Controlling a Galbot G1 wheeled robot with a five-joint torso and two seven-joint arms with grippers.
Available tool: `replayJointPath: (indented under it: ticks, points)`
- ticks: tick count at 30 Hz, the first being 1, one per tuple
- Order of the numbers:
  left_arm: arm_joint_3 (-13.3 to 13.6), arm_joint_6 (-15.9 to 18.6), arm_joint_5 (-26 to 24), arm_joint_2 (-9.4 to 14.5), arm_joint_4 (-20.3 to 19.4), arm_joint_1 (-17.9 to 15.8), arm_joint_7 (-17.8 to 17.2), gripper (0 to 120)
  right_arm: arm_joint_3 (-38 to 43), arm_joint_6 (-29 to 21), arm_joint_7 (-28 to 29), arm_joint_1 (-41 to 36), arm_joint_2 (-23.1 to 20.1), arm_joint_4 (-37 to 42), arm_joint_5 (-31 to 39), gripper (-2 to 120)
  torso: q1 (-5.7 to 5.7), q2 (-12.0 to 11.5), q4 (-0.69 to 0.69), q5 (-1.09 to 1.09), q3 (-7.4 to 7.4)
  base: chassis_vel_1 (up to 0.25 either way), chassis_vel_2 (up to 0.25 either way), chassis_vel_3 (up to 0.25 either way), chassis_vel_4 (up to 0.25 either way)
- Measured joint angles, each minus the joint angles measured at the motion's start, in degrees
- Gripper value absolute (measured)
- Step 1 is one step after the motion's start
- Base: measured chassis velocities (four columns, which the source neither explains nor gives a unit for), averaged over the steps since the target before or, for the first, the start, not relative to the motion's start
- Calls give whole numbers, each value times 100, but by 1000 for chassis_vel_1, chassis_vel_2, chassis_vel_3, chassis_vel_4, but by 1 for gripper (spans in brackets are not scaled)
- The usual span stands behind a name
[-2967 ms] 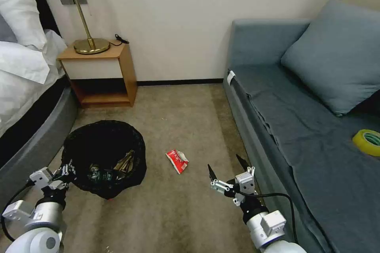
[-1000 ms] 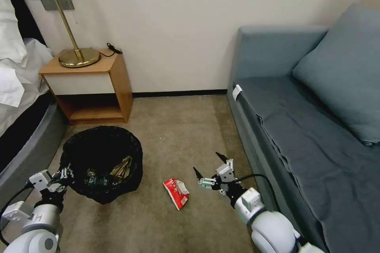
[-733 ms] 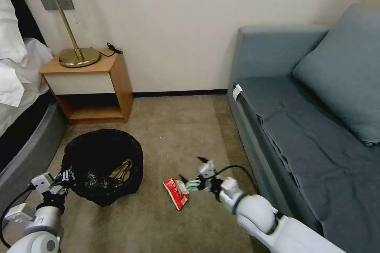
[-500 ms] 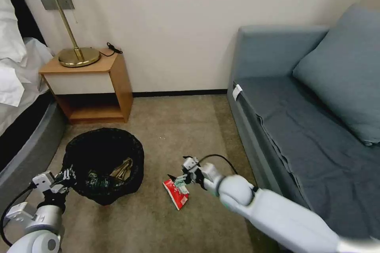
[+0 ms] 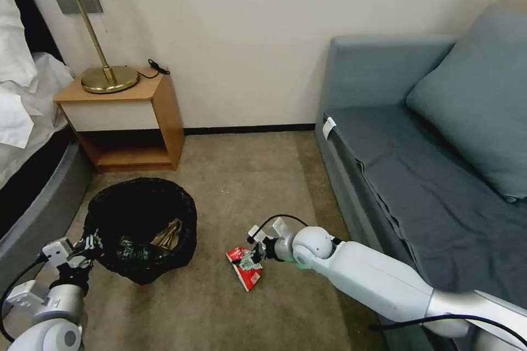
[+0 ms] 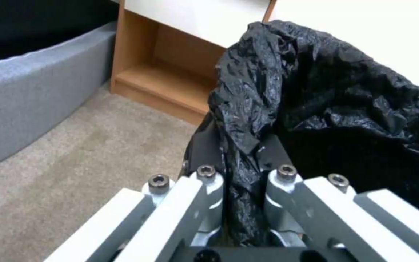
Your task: Pick up the trash bin, then pick up the garbage on the floor and place it into the trash bin.
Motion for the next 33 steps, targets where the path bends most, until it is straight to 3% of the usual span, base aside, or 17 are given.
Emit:
replayJointPath:
  ticks: [5,12,24,33]
  points:
    - [-78,0,-18,37,5,23,0,6,-58,230,-204,-9,532,-935,-598,100,0,0,1,1,0,0,0,0,0]
    - [-187,-3,-93,82,48,66,29,6,21,588,-396,-55,834,-1836,-1265,100,0,0,0,1,0,0,0,0,0]
    - [-213,-49,-125,131,183,49,75,6,169,797,-302,-120,962,-2133,-1497,100,0,0,1,1,0,0,0,0,0]
    - [-274,-80,-165,145,221,63,102,6,170,930,-183,-179,1031,-2203,-1582,70,0,0,1,1,0,0,0,0,0]
